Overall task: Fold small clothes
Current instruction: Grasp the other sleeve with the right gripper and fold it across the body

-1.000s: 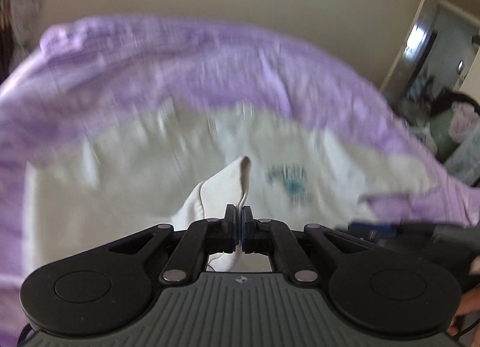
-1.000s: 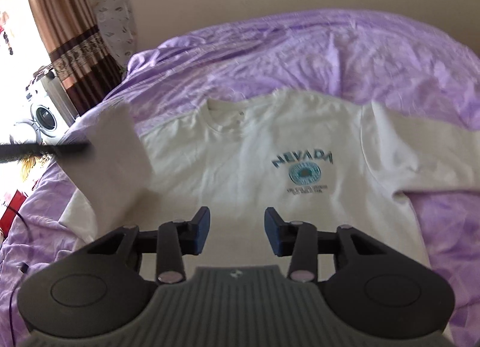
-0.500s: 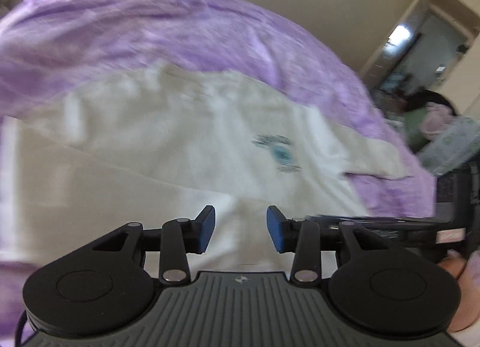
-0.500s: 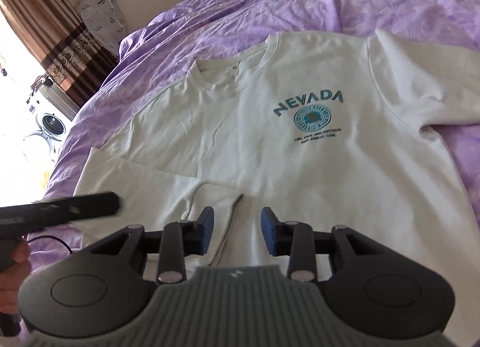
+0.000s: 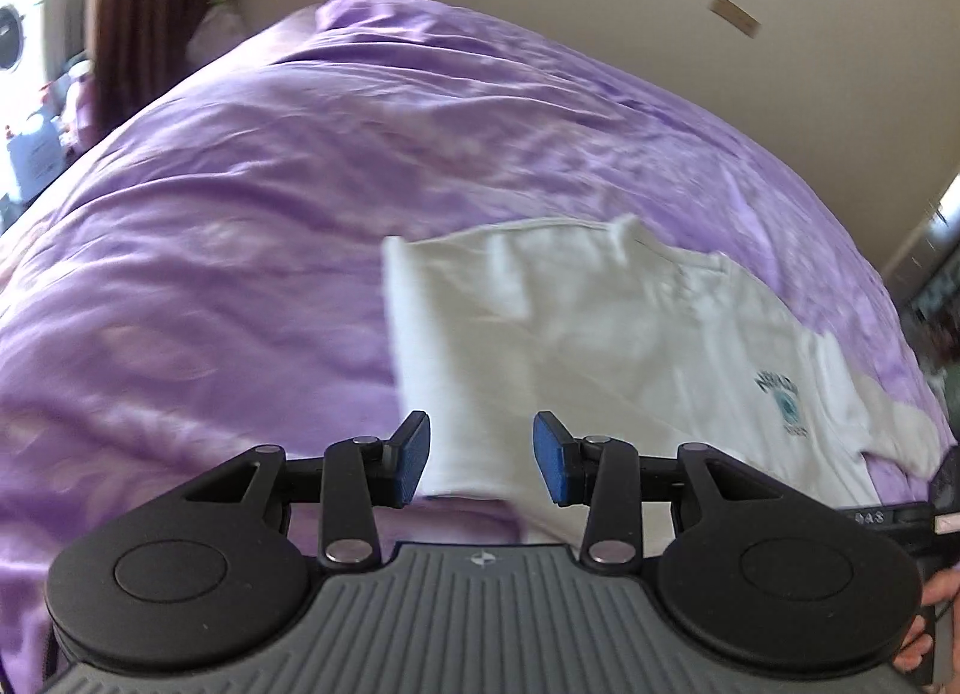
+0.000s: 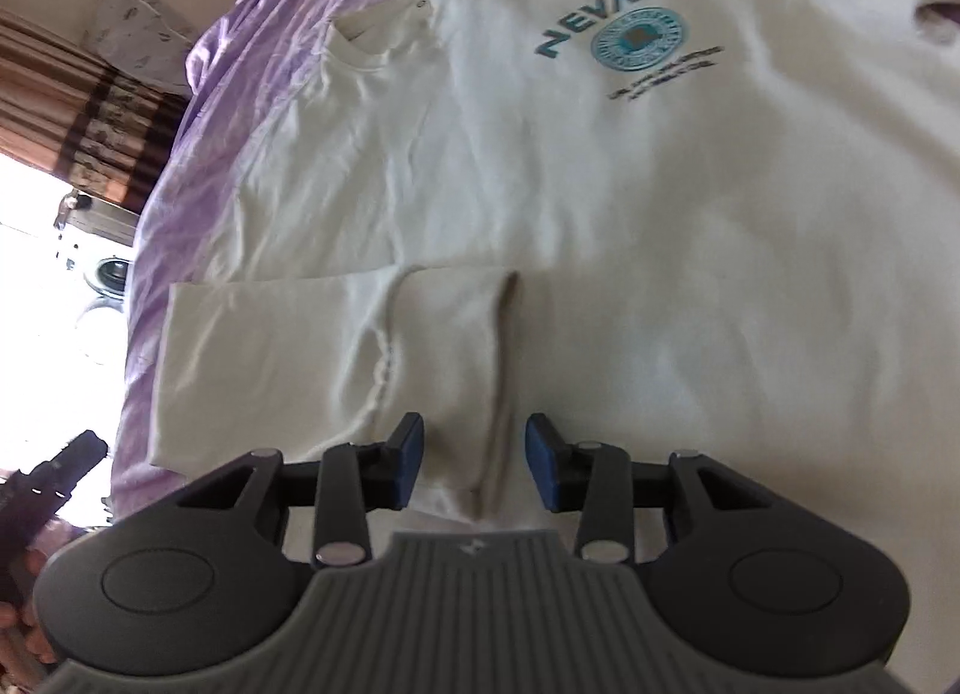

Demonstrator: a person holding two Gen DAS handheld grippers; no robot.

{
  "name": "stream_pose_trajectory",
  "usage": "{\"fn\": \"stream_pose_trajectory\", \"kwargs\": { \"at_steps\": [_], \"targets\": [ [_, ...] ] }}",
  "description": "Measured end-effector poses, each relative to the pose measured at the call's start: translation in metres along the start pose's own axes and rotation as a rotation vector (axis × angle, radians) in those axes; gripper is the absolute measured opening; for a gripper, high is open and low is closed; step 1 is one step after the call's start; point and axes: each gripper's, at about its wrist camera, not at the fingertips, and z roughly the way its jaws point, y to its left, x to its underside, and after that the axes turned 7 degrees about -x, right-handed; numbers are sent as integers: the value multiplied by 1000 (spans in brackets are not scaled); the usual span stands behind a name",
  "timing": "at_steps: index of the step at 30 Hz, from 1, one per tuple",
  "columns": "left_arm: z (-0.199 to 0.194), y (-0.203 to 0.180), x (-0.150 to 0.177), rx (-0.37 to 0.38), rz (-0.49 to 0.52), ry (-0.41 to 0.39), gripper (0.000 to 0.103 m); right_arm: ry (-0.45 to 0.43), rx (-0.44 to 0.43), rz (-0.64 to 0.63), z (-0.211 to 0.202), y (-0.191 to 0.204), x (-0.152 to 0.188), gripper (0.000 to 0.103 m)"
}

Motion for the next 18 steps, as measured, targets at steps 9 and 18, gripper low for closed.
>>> {"fn": "stream_pose_trajectory", "kwargs": {
  "at_steps": [9, 18],
  "targets": [
    [6, 25, -10, -48, -50, -19, 46, -102, 1, -331, -37, 112, -25, 1],
    [21, 15, -35, -42, -54, -43, 46, -410, 1, -586, -130, 226, -103, 1]
  ]
}}
